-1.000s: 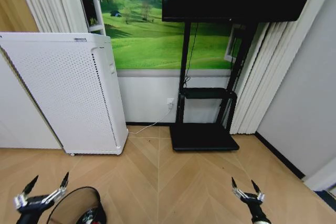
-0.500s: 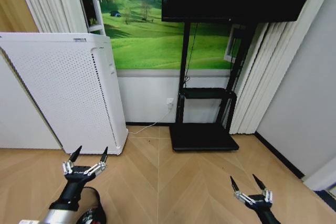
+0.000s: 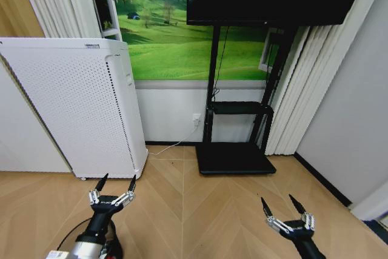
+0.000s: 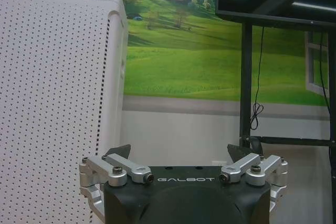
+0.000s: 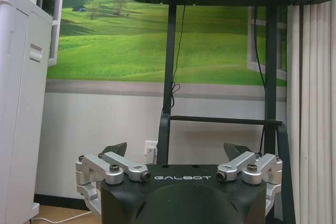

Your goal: Pick up the trash bin and place the garbage on the floor into it.

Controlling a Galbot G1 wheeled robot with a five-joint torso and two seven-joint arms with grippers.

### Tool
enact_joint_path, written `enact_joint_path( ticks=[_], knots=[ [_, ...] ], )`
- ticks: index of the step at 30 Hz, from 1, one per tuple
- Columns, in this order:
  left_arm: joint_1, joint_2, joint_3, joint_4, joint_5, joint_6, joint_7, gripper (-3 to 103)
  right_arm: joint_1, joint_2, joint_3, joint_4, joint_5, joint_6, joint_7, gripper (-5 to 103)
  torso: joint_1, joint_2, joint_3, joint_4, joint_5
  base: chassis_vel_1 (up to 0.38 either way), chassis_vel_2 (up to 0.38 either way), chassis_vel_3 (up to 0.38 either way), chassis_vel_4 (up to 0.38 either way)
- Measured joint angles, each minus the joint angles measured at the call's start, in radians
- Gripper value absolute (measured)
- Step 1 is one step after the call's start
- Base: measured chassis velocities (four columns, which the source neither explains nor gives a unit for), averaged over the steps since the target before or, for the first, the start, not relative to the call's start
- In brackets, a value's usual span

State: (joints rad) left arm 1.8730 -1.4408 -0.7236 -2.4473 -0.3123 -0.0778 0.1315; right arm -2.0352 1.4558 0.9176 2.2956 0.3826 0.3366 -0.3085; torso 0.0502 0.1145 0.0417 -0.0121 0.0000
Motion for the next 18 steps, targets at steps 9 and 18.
enact_joint_path(
  ticks=[9,18],
  knots=[
    [0.001,0.0,0.0,0.001,0.0,-0.002,-0.001,100,0.001,-0.001,-0.001,0.0,0.0,-0.002,-0.001,100,0.0,0.0,0.0,0.0,0.0,0.0,0.0,0.0,0.0],
    [0.001,0.001,-0.002,0.002,-0.001,-0.003,-0.001,100,0.002,-0.002,-0.001,-0.004,0.0,-0.002,-0.001,100,0.002,0.018,0.016,0.0,0.0,0.0,0.0,0.0,0.0]
  ],
)
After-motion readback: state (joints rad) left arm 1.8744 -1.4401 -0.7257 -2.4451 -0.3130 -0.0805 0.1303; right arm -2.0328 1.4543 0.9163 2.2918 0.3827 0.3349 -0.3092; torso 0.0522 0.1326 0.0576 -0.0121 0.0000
